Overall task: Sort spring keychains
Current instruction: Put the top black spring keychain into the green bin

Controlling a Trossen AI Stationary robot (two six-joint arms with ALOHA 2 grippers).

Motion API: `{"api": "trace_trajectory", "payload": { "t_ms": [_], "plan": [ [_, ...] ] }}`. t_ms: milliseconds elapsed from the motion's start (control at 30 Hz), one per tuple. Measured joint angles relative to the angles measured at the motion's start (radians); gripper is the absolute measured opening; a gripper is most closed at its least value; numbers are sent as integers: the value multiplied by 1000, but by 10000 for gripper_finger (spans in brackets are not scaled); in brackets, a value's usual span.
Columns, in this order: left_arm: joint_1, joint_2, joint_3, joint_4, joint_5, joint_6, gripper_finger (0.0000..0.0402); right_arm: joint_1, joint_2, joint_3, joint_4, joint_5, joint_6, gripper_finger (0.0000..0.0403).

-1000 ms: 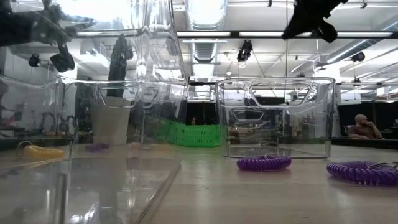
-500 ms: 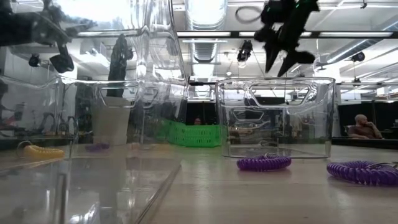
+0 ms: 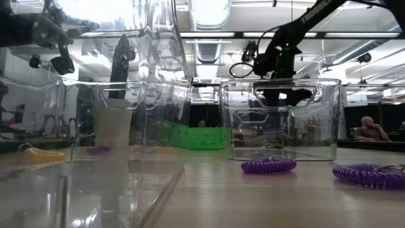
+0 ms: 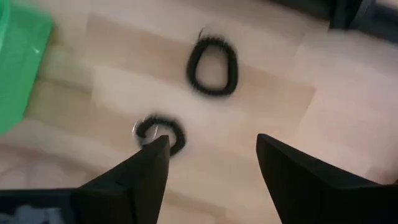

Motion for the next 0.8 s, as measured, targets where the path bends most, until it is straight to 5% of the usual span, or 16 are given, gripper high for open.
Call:
{"api": "trace_trajectory", "payload": {
  "t_ms": [133, 800],
  "plan": [
    [0, 0, 0, 0, 0, 0, 0, -28, 53, -1, 32, 70, -21, 226],
    [-1, 0, 0, -1, 0, 3, 0, -52, 202, -3, 130, 97, -81, 219]
  ]
}}
